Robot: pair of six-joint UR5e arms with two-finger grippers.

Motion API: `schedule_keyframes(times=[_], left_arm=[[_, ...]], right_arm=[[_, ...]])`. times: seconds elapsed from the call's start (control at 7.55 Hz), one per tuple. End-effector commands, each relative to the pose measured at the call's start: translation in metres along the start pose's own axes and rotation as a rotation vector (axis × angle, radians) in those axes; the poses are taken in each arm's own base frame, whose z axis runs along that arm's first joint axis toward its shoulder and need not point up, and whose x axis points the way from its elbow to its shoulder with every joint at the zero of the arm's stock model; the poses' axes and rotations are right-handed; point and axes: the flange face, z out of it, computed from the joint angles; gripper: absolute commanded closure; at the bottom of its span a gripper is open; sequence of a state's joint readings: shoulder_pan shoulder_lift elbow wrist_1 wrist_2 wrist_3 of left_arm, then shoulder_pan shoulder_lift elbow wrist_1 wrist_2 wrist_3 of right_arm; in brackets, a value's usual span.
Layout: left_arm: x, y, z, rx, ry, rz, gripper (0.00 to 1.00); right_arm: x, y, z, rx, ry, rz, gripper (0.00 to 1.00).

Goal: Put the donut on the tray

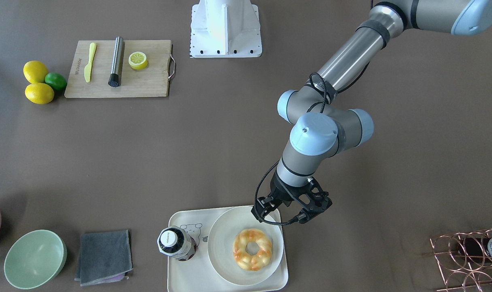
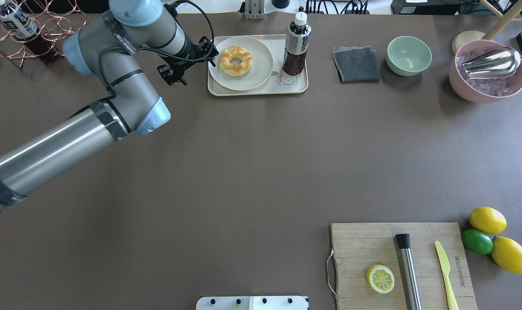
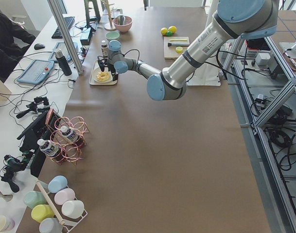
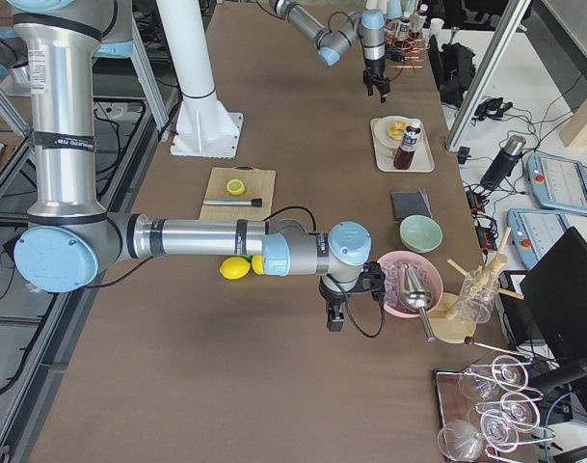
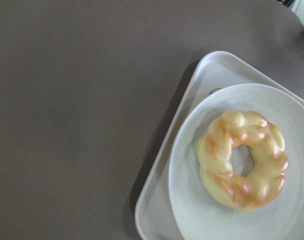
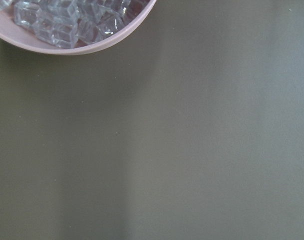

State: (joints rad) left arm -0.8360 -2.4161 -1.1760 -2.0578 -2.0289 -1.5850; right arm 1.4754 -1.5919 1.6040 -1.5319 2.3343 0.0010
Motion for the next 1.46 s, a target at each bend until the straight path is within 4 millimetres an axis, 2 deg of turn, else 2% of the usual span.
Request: schedule_keyframes(times=[0.0, 0.13, 0.27, 0.4, 0.53, 0.66, 0.8, 0.93, 1.06, 1.19, 1.33], left_arm=[[-0.065, -0.019, -0.121, -0.001, -0.084, 0.114, 0.02], [-0.087, -0.025, -0.158, 0.010, -0.127, 0.227, 0.02], [-0.127, -0.040, -0.176, 0.020, -0.159, 0.300, 0.02], [-0.170, -0.053, -0.183, 0.024, -0.191, 0.350, 0.02], [-0.213, -0.076, -0.191, 0.025, -0.232, 0.429, 0.02], [-0.270, -0.107, -0.204, 0.022, -0.284, 0.504, 0.02], [-0.324, -0.127, -0.211, -0.032, -0.301, 0.546, 0.02], [-0.379, -0.144, -0.228, -0.055, -0.312, 0.547, 0.02], [-0.445, -0.157, -0.249, -0.066, -0.339, 0.590, 0.02], [-0.503, -0.173, -0.279, -0.057, -0.357, 0.623, 0.02], [-0.528, -0.180, -0.295, -0.053, -0.341, 0.596, 0.02]], right_arm=[[0.006, 0.006, -0.002, 0.005, 0.000, 0.018, 0.00], [0.008, 0.009, -0.002, 0.004, 0.000, 0.026, 0.00], [0.009, 0.009, -0.003, 0.007, 0.003, 0.027, 0.00], [0.012, 0.009, -0.001, 0.002, 0.008, 0.034, 0.00], [0.013, 0.009, 0.000, 0.000, 0.010, 0.053, 0.00], [0.014, 0.010, 0.001, -0.002, 0.011, 0.081, 0.00], [0.015, 0.009, 0.001, 0.000, 0.016, 0.122, 0.00], [0.018, 0.009, 0.003, -0.002, 0.031, 0.126, 0.00], [0.021, 0.008, 0.003, 0.000, 0.048, 0.122, 0.00], [0.023, 0.007, 0.006, -0.005, 0.048, 0.120, 0.00], [0.022, 0.007, 0.006, -0.003, 0.047, 0.118, 0.00]])
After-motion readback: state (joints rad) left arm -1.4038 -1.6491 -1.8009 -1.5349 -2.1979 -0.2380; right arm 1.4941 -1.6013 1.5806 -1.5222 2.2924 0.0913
